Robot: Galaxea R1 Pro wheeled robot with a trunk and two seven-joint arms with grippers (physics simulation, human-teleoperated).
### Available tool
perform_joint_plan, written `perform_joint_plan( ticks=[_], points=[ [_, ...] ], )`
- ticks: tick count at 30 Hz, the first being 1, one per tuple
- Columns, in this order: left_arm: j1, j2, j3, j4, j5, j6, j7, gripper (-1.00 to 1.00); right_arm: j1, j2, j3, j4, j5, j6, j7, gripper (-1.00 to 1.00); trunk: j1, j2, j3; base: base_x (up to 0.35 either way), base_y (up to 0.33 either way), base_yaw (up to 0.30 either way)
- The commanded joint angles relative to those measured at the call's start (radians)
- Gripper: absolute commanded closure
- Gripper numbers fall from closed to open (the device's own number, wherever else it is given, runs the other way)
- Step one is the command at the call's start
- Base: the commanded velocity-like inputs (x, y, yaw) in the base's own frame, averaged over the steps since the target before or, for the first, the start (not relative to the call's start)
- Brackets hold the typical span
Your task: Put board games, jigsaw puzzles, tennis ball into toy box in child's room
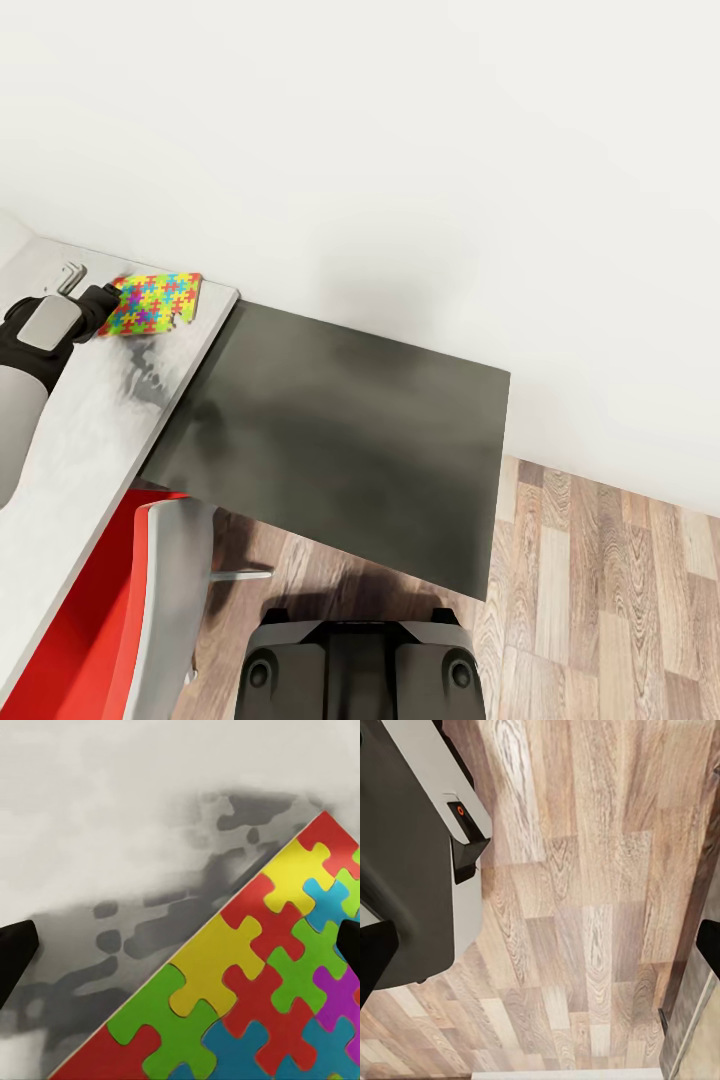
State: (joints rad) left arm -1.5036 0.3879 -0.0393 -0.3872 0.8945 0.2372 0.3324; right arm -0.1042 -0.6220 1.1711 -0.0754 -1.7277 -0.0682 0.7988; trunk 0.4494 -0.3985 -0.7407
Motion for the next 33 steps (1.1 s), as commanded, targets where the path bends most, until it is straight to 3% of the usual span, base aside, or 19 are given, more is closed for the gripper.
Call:
perform_joint_plan(
  ticks=[1, 33],
  points=[
    [0.000, 0.000, -0.001, -0.002, 0.008, 0.004, 0.006, -1.00, 0.000, -0.001, 0.009, -0.001, -0.004, -0.007, 0.001, -1.00, 0.001, -0.001, -0.001, 0.000, 0.000, 0.000],
    [-0.011, -0.053, 0.010, -0.017, 0.023, 0.012, -0.011, -1.00, 0.000, 0.001, 0.009, 0.012, -0.004, -0.007, 0.022, -1.00, 0.001, -0.001, -0.001, 0.000, 0.000, 0.000]
  ],
)
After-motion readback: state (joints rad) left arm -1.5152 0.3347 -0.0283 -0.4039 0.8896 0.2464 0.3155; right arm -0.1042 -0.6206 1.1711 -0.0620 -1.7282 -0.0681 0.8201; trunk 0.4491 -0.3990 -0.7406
